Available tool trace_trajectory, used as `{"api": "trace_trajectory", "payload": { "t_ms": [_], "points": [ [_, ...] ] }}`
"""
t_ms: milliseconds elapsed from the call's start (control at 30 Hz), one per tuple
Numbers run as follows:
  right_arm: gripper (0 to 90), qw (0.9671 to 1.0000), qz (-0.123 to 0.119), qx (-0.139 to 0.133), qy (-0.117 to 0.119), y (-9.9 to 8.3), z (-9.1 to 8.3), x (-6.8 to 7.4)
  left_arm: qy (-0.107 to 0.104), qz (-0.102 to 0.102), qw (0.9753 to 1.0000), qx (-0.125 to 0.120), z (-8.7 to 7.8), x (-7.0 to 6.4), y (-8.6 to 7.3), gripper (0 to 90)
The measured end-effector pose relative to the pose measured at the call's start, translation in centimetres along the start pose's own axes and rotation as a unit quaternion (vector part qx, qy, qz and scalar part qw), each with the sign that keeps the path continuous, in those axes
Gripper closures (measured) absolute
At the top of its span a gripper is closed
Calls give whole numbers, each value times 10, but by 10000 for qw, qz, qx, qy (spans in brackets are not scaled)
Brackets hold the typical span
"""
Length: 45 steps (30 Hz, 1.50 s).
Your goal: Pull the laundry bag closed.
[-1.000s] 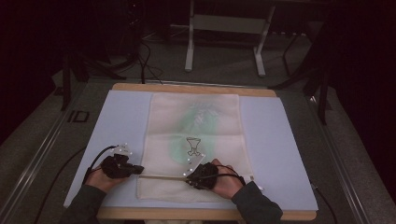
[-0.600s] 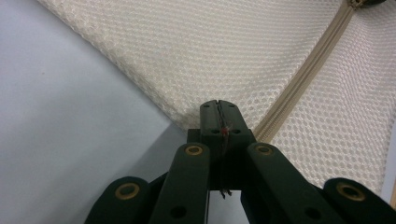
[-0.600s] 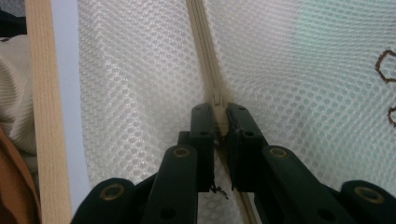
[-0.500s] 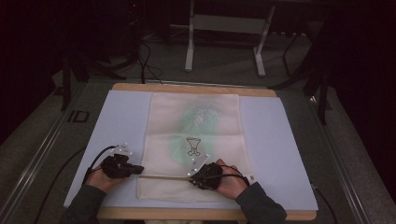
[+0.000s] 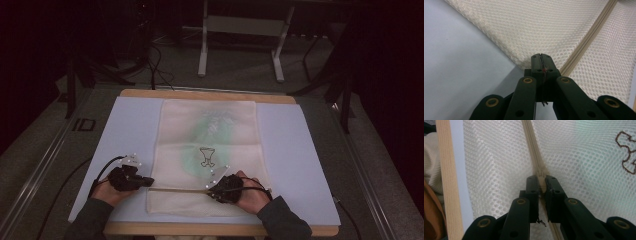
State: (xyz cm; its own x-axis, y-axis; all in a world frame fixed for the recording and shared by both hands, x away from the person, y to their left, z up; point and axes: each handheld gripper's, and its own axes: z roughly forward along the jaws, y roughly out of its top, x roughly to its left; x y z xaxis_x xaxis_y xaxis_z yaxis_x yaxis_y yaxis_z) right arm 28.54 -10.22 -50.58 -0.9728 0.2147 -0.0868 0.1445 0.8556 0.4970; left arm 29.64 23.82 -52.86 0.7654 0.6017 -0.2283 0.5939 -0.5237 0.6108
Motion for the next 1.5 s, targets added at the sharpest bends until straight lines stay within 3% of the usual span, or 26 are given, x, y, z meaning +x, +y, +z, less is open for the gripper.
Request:
{"api": "trace_trajectory", "payload": {
  "t_ms": [1500],
  "points": [
    [820, 9995, 283, -85, -112, -30, -17, -3, 8, -4, 10000, 8, 0, 0, 0, 900]
  ]
}}
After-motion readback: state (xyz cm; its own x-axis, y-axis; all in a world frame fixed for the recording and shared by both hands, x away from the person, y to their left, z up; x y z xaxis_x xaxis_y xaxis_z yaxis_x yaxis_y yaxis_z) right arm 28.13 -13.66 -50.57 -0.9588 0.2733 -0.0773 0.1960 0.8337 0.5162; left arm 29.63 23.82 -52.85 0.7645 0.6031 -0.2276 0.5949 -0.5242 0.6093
